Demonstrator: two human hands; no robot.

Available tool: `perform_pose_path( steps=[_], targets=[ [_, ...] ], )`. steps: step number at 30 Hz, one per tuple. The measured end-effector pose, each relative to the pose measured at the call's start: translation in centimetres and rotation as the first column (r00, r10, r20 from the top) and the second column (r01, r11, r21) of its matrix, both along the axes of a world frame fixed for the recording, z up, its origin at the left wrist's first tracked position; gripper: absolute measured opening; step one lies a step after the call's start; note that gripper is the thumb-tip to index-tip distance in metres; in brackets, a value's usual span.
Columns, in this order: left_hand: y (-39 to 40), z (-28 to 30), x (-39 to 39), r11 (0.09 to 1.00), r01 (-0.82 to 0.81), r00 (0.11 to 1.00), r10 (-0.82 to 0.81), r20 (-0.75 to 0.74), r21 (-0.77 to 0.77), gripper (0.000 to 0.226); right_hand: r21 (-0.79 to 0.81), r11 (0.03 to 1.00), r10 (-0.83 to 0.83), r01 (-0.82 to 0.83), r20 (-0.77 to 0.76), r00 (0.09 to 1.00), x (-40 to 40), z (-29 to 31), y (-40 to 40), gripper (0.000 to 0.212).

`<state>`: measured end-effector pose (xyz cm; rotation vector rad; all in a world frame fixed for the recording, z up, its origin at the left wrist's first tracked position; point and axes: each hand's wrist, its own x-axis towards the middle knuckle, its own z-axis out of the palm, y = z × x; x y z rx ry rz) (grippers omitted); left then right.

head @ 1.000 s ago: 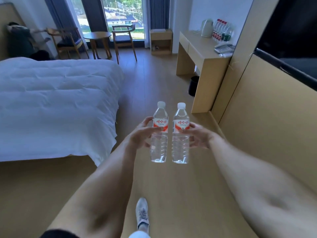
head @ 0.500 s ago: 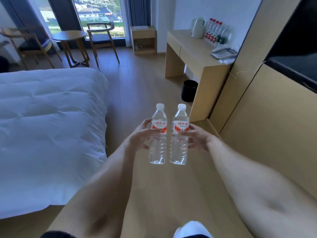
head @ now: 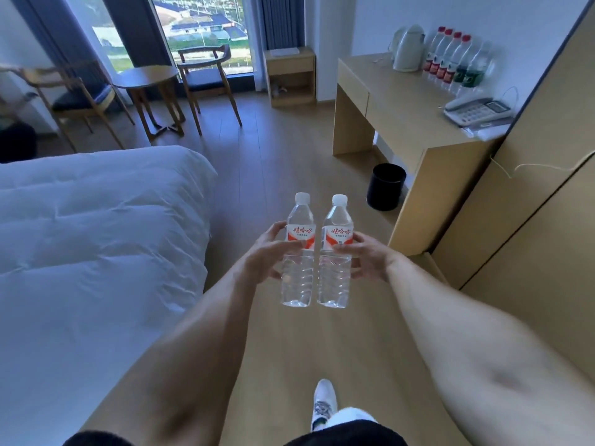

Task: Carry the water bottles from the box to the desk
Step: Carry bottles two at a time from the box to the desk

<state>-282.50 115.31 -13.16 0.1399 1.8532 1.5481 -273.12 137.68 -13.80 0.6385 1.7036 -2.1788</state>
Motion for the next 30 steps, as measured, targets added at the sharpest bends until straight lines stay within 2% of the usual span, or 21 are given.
perform_pose_path(
  steps=[5,12,16,22,26,30],
  targets=[
    [4.7,1.3,-8.2,0.999,-0.042,0.999,0.042,0.001,-0.005,0.071,-0.025,1.000,0.007,-0.007,0.001,1.000,-9.0,0.9,4.8,0.057],
    [10.8,1.7,-17.8,0.999,-0.043,0.999,0.043,0.017,0.006,0.072,-0.013,1.000,-0.018,0.018,-0.005,1.000,-17.4,1.7,10.7,0.065],
    [14.6,1.6,-23.2,0.999,-0.002,1.000,0.001,0.016,0.054,0.079,0.017,0.998,-0.056,0.056,0.001,0.998,-21.9,1.1,14.7,0.055],
    [21.1,0.9,-33.3,0.994,0.063,0.998,-0.064,0.006,0.090,0.070,0.064,0.988,-0.142,0.142,-0.004,0.990,-30.8,1.0,19.8,0.071],
    [25.7,0.7,-42.1,0.985,0.120,0.993,-0.121,-0.002,0.128,0.070,0.082,0.972,-0.220,0.219,0.006,0.975,-38.4,1.3,23.4,0.057],
    [30.5,1.9,-50.2,0.968,0.216,0.976,-0.215,-0.018,0.124,0.071,0.100,0.955,-0.283,0.281,0.007,0.959,-45.5,2.4,27.3,0.058]
  ],
)
